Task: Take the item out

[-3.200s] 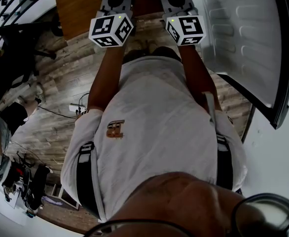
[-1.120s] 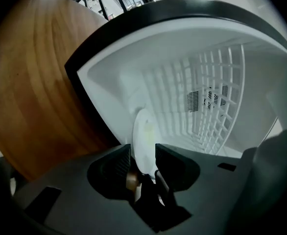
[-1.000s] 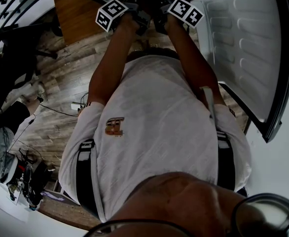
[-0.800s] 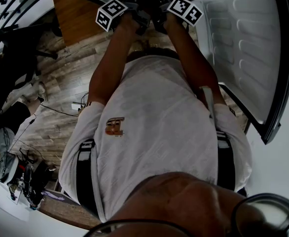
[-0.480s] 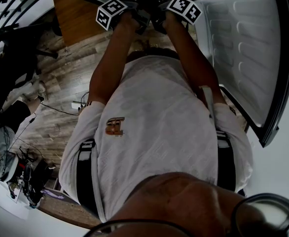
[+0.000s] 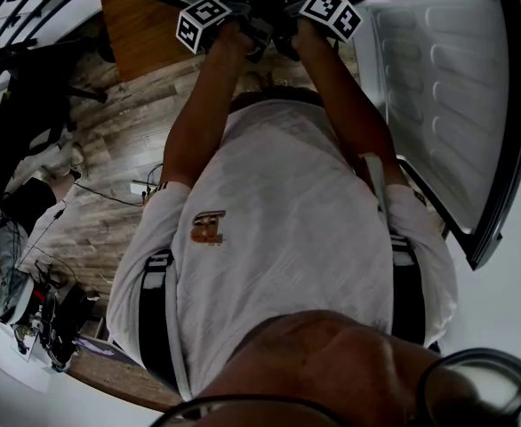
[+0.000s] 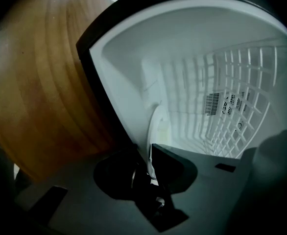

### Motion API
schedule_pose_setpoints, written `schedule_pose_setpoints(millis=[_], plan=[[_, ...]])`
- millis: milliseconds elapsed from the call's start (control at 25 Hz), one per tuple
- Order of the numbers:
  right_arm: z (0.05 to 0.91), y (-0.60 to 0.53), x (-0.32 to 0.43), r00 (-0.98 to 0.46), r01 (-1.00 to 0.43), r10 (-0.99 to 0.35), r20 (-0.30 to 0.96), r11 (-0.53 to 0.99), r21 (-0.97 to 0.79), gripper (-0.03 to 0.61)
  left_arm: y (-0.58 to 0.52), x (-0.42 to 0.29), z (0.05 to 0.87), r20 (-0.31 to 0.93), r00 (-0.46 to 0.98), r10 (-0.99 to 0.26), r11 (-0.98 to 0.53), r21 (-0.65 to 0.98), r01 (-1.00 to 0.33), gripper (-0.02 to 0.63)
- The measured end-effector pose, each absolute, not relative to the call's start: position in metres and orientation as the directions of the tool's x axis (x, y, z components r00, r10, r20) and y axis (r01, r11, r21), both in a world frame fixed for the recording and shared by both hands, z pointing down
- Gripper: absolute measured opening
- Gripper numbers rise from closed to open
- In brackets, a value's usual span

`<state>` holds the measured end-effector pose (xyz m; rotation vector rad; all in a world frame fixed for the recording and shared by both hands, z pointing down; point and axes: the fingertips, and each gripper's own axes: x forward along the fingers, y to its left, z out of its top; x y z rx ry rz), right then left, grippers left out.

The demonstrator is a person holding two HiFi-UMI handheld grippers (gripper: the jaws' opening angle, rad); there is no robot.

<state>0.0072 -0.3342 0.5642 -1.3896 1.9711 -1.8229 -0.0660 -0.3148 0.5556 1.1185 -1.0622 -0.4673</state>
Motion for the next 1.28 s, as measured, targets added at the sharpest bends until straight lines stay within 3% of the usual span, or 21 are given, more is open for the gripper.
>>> schedule_pose_setpoints(millis=[160, 480, 1040, 1280], plan=[[0.563, -0.334, 0.008, -0.576, -0.516, -0.67, 0.468, -0.147, -0.844, 0.195, -0.315, -0.067, 0.555, 0.445, 0.459, -0.769, 0.404, 0.895, -0.191, 0.106], [0.556, -0.333, 0.002, -0.594, -0.499, -0.67, 0.446, -0.128, -0.857, 0.087, -0.315, -0.068, 0.556, 0.441, 0.461, -0.77, 0.389, 0.897, -0.208, 0.091], [0.55, -0.325, -0.001, -0.626, -0.395, -0.686, 0.371, -0.132, -0.909, 0.058, -0.316, -0.067, 0.552, 0.392, 0.474, -0.789, 0.339, 0.92, -0.198, 0.091], [0.543, -0.324, -0.002, -0.631, -0.379, -0.695, 0.344, -0.11, -0.919, 0.051, -0.316, -0.068, 0.549, 0.369, 0.474, -0.799, 0.316, 0.929, -0.192, 0.049]])
